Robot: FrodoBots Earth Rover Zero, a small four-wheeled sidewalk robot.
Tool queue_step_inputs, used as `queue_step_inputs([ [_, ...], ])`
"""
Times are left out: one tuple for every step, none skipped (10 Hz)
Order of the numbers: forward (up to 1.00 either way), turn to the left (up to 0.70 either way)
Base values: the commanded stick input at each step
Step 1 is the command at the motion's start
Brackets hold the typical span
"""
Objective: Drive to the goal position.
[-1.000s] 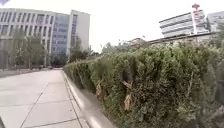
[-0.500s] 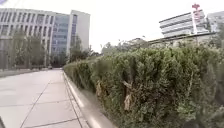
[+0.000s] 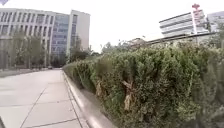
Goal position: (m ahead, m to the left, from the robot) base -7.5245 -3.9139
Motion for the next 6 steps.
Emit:
queue_step_inputs([
  [0.05, 0.0],
  [0.05, 0.0],
  [0.05, 0.0],
  [0.05, 0.0],
  [0.05, 0.0],
  [0.05, 0.0],
])
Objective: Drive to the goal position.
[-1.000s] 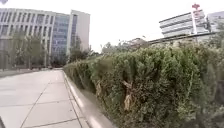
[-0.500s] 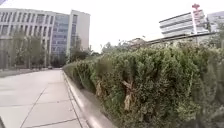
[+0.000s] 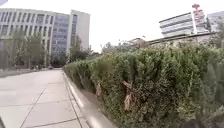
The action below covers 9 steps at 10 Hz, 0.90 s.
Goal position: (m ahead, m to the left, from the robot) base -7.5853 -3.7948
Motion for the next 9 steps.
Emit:
queue_step_inputs([
  [0.05, 0.0],
  [0.05, 0.0],
  [0.05, 0.0],
  [0.05, 0.0],
  [0.05, 0.0],
  [0.05, 0.0],
  [0.05, 0.0],
  [0.05, 0.0],
  [0.05, 0.0],
])
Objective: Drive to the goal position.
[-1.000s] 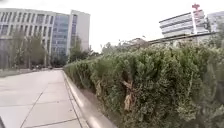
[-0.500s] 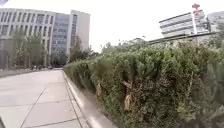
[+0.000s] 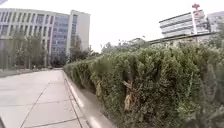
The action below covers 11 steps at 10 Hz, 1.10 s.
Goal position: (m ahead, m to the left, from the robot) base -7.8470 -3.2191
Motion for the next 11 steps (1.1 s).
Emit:
queue_step_inputs([
  [0.05, 0.0],
  [0.05, 0.0],
  [0.05, 0.0],
  [0.05, 0.0],
  [0.05, 0.0],
  [0.05, 0.0],
  [0.05, 0.0],
  [0.05, 0.0],
  [0.05, 0.0],
  [0.05, 0.0],
  [0.05, 0.0],
])
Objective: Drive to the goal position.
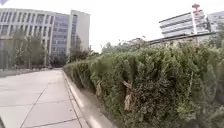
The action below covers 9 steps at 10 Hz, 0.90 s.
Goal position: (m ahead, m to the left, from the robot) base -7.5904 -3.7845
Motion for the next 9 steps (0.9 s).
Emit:
queue_step_inputs([
  [0.05, 0.0],
  [0.05, 0.0],
  [0.05, 0.0],
  [0.05, 0.0],
  [0.05, 0.0],
  [0.05, 0.0],
  [0.05, 0.0],
  [0.05, 0.0],
  [0.05, 0.0],
])
